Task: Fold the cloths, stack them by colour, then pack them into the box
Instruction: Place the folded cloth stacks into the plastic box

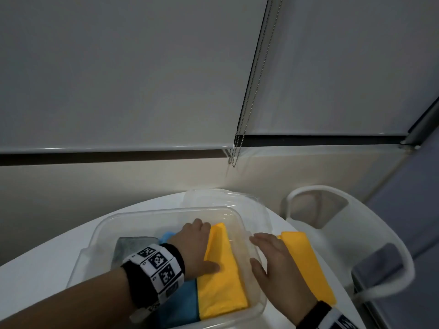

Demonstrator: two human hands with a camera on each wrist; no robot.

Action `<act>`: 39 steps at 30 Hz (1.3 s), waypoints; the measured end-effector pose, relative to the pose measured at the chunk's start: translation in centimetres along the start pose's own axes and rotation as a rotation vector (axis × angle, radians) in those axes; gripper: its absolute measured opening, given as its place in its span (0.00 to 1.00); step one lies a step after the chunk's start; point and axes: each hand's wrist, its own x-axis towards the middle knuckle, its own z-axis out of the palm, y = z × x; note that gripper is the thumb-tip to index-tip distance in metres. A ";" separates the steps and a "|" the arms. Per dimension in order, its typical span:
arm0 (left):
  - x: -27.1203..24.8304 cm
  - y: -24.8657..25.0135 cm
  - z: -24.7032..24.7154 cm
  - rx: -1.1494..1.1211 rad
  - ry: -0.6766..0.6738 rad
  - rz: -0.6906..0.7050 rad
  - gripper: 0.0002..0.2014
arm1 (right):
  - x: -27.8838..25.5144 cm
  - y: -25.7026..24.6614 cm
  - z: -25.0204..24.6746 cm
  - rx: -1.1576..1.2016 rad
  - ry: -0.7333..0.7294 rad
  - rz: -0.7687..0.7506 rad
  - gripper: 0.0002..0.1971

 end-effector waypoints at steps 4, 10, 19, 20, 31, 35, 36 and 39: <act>0.7 1.8 1.6 0.155 -0.237 0.063 0.69 | 1.2 1.1 0.7 0.079 -0.045 0.127 0.29; 3.6 2.4 5.8 0.269 -0.239 0.017 0.71 | 1.9 1.4 2.6 0.117 -0.066 0.161 0.27; 4.4 1.6 7.9 0.281 -0.288 0.042 0.72 | 1.7 1.6 2.9 0.205 -0.063 0.163 0.26; 4.2 1.4 7.4 0.272 -0.304 0.041 0.72 | 1.7 1.5 2.9 0.217 -0.064 0.159 0.25; 2.3 0.2 7.0 0.603 -0.339 -0.006 0.54 | 1.5 1.6 2.8 0.299 -0.092 0.211 0.26; 2.9 0.7 7.4 0.608 -0.341 -0.075 0.50 | 1.5 1.6 2.9 0.289 -0.095 0.211 0.25; 2.9 0.7 7.6 0.616 -0.353 -0.083 0.55 | 1.5 1.7 2.9 0.288 -0.098 0.216 0.25; 2.5 1.1 7.4 0.601 -0.365 -0.124 0.56 | 1.5 1.8 3.0 0.297 -0.107 0.230 0.26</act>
